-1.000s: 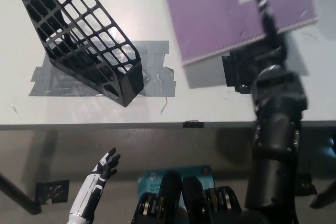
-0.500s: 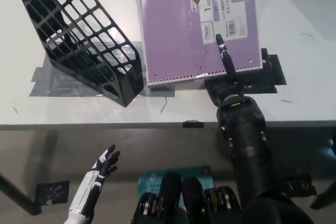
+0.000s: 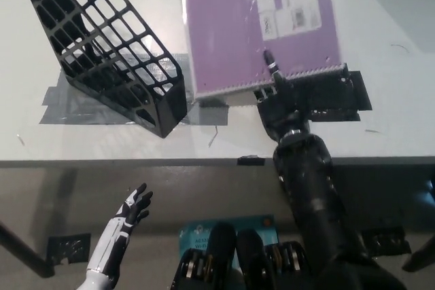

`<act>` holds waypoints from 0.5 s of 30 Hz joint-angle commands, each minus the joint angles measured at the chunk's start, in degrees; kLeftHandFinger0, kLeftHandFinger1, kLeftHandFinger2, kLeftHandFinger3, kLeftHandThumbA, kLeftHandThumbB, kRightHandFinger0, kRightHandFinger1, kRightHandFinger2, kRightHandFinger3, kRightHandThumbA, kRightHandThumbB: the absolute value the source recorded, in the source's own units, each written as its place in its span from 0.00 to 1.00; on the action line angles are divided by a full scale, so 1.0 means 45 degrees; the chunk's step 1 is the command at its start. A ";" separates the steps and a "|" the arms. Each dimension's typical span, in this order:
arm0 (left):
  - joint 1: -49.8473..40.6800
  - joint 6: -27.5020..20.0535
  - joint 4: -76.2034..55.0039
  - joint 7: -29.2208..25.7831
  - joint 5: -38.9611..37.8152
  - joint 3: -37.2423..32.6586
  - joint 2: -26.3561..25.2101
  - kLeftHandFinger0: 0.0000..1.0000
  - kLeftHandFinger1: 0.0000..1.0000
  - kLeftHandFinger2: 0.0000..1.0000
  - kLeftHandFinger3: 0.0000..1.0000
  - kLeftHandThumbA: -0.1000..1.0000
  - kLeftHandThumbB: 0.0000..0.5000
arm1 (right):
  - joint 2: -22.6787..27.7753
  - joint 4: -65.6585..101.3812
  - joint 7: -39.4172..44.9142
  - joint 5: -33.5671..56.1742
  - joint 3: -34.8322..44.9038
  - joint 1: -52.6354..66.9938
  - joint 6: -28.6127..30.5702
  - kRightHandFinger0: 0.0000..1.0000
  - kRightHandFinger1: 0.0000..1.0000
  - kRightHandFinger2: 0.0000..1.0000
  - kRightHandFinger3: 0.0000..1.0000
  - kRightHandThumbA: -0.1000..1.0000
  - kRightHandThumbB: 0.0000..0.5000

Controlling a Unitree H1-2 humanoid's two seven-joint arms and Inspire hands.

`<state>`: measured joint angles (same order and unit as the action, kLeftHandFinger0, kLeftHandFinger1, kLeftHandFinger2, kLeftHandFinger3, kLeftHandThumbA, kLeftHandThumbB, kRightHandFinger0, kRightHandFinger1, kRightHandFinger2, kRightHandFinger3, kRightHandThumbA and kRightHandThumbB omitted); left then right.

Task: A shelf with a book inside it is placed on the center of the desk infront of the robot. The robot uses its right hand to grab the book, take it out and hand it to a person.

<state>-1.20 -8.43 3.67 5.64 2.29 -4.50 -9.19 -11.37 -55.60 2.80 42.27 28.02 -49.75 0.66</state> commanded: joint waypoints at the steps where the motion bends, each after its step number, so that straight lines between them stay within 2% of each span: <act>1: 0.0011 -0.0574 -0.0313 0.0217 -0.0188 0.0094 -0.0144 1.00 1.00 1.00 1.00 1.00 0.55 | -0.0208 0.4291 0.2844 -0.1076 -0.2455 0.1175 -0.0352 1.00 1.00 1.00 1.00 1.00 0.93; 3: 0.0011 -0.0468 -0.0355 0.0211 -0.0194 0.0088 -0.0115 1.00 1.00 1.00 1.00 1.00 0.55 | -0.0176 0.5736 0.2762 -0.1124 -0.2999 0.1413 -0.0563 1.00 1.00 1.00 1.00 1.00 0.96; 7: 0.0036 -0.0456 -0.0395 0.0222 -0.0225 0.0083 -0.0094 1.00 1.00 1.00 1.00 1.00 0.54 | -0.0085 0.8345 0.2452 -0.1052 -0.3685 0.1780 -0.1099 1.00 1.00 1.00 1.00 1.00 0.93; 8: 0.0051 -0.0411 -0.0431 0.0222 -0.0222 0.0083 -0.0098 1.00 1.00 1.00 1.00 1.00 0.55 | 0.0105 1.0278 0.1967 -0.1529 -0.4180 0.2041 -0.1303 1.00 1.00 1.00 1.00 1.00 0.95; 15: 0.0076 -0.0167 -0.0547 0.0314 -0.0366 0.0080 -0.0099 1.00 1.00 1.00 1.00 1.00 0.55 | 0.1058 1.5862 0.1187 -0.2264 -0.5113 0.3051 -0.2170 1.00 1.00 1.00 1.00 1.00 1.00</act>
<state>-1.20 -8.25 3.83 5.61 2.33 -4.57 -9.12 -10.68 -24.05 6.68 39.39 15.57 -37.44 -1.81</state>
